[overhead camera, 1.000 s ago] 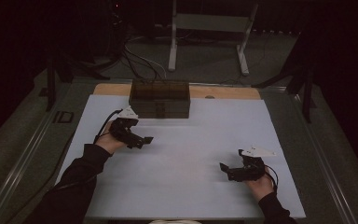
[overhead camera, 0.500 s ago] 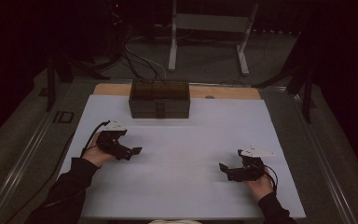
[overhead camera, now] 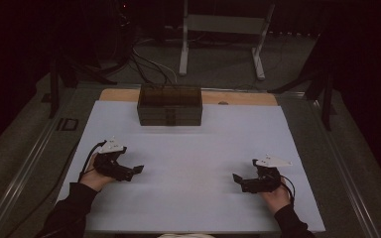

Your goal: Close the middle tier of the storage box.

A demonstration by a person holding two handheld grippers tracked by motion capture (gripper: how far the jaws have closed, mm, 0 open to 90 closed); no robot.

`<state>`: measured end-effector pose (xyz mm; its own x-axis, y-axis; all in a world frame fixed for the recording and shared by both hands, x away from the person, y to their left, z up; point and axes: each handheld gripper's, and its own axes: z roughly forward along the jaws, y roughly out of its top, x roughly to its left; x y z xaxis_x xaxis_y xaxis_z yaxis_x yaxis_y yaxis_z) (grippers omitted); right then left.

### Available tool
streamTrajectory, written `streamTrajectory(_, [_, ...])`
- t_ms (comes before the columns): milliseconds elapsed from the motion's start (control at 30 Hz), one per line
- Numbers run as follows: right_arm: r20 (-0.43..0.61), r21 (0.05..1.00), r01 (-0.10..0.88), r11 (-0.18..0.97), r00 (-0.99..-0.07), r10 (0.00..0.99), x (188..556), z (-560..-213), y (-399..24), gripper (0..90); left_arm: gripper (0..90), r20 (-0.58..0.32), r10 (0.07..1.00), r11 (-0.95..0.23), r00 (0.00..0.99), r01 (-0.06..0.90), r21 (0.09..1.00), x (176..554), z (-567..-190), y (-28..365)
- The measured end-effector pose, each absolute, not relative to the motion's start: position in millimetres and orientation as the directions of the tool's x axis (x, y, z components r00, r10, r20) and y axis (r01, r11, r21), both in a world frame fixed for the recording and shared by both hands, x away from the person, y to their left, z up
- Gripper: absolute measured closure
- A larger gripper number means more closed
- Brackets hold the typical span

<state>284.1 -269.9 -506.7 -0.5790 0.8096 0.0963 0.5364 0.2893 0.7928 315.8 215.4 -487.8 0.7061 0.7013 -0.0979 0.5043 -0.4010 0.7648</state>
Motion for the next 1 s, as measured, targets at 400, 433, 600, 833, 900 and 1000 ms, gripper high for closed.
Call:
streamTrajectory(400, [0.094, 0.791, 0.537, 0.293, -0.581, 0.809, 283.8, -507.0, -269.6, 1.7, 0.9, -0.071, 0.727, -0.419, 0.683, 0.522, 0.742, 286.1, -511.3, 216.2])
streamTrajectory(433, [0.093, 0.791, 0.536, 0.295, -0.581, 0.808, 283.9, -507.2, -269.6, 1.7, 0.9, -0.064, 0.731, -0.42, 0.68, 0.522, 0.742, 283.3, -512.4, 216.8])
streamTrajectory(600, [0.09, 0.79, 0.536, 0.298, -0.582, 0.808, 283.6, -506.9, -269.3, 1.7, 0.9, -0.033, 0.766, -0.407, 0.642, 0.523, 0.749, 272.5, -515.8, 220.2])
streamTrajectory(833, [0.082, 0.79, 0.531, 0.306, -0.587, 0.806, 283.3, -507.2, -268.7, 1.6, 1.0, -0.054, 0.776, -0.374, 0.628, 0.527, 0.763, 277.5, -519.0, 225.9])
streamTrajectory(900, [0.082, 0.79, 0.531, 0.307, -0.588, 0.805, 283.2, -507.2, -268.6, 1.7, 1.0, -0.055, 0.774, -0.37, 0.631, 0.522, 0.769, 276.6, -517.6, 225.0])
streamTrajectory(1000, [0.081, 0.788, 0.533, 0.309, -0.587, 0.806, 283.8, -508.0, -268.8, 1.7, 1.0, -0.044, 0.765, -0.387, 0.642, 0.513, 0.766, 274.9, -517.1, 222.8])
